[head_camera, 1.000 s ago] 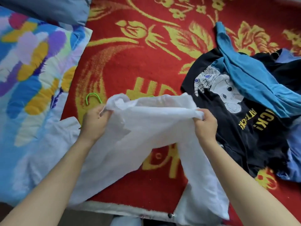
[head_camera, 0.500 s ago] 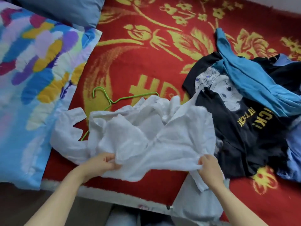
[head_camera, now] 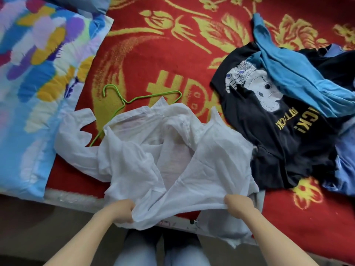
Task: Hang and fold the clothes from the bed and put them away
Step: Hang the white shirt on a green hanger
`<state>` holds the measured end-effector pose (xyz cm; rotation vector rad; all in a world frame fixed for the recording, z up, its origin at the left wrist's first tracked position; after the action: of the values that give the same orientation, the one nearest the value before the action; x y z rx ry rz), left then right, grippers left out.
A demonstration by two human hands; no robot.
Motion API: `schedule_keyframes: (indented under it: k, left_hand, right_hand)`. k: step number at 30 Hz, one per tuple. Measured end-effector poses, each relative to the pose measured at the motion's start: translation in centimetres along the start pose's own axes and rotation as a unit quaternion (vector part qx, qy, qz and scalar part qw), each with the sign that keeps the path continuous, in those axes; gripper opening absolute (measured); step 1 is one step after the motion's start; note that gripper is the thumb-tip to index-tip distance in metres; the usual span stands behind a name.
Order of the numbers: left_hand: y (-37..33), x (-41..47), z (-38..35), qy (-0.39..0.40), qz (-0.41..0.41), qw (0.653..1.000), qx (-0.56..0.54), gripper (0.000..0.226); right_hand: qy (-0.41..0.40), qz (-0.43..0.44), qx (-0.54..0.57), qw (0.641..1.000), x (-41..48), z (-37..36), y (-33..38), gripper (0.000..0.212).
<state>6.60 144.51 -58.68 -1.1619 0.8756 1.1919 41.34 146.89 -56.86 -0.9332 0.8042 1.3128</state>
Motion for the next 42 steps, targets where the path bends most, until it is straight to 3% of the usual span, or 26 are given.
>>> schedule_keyframes:
  k: [3, 5, 9, 13, 16, 18, 21, 29, 32, 35, 38, 40, 42]
  left_hand:
    - [-0.3, 0.2, -0.4, 0.011, 0.011, 1.000, 0.015, 0.027]
    - [-0.5, 0.3, -0.1, -0.013, 0.003, 1.000, -0.020, 0.024]
    - [-0.6, 0.4, 2.0, -0.074, -0.020, 0.992, -0.103, 0.023]
    - [-0.6, 0.2, 4.7, -0.129, -0.036, 0.981, -0.138, 0.043]
    - [-1.0, 0.2, 6.9, -0.216, -0.049, 0.957, -0.190, 0.035]
    - [-1.2, 0.2, 8.2, -0.272, -0.058, 0.934, -0.225, 0.031]
    - [-1.0, 0.5, 10.0, -0.352, -0.067, 0.905, -0.229, 0.035]
    - [0.1, 2.8, 14.2, -0.459, -0.047, 0.858, -0.225, 0.036]
    - [0.5, 3.9, 15.9, -0.466, -0.032, 0.859, -0.212, 0.035]
    - [1.0, 4.7, 17.4, -0.483, -0.020, 0.854, -0.191, 0.035]
    - [1.6, 5.9, 18.9, -0.491, -0.008, 0.854, -0.171, 0.036]
    - [1.7, 7.2, 19.9, -0.484, 0.007, 0.862, -0.150, 0.039]
    - [1.4, 8.0, 20.8, -0.472, 0.030, 0.871, -0.131, 0.045]
  right_hand:
    - [0.087, 0.011, 0.013, 0.996, 0.2, -0.4, 0.5, 0.026]
    - [0.086, 0.028, 0.030, 0.995, 0.4, 0.1, 1.0, 0.016]
    - [-0.035, 0.060, 0.097, 0.993, 1.2, 2.9, 2.2, 0.002]
    - [-0.196, 0.084, 0.169, 0.962, 1.8, 6.2, 4.1, 0.021]
    - [-0.246, 0.105, 0.175, 0.947, 2.2, 8.6, 5.9, 0.032]
    - [-0.264, 0.122, 0.179, 0.940, 2.7, 10.2, 7.0, 0.028]
    - [-0.267, 0.146, 0.191, 0.933, 3.5, 12.5, 8.5, 0.016]
    - [-0.273, 0.130, 0.237, 0.923, 7.8, 17.3, 10.3, 0.023]
    - [-0.266, 0.128, 0.259, 0.920, 9.5, 18.0, 11.3, 0.035]
    - [-0.259, 0.139, 0.265, 0.918, 11.3, 18.8, 12.4, 0.063]
    - [-0.264, 0.107, 0.230, 0.931, 13.2, 20.3, 13.1, 0.072]
    - [-0.249, 0.065, 0.216, 0.942, 14.2, 21.0, 13.3, 0.066]
    - [-0.239, 0.050, 0.211, 0.946, 14.0, 20.9, 13.2, 0.034]
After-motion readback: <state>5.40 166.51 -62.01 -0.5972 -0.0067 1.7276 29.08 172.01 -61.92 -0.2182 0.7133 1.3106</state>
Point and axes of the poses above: each hand's wrist, its own x-axis towards the middle knuckle, its own z-axis out of the back of the hand, y = z × x, the point moved 2 cm from there along x, towards the middle knuckle, and after that the axes turned 9 degrees about x, right-handed, at the moved point
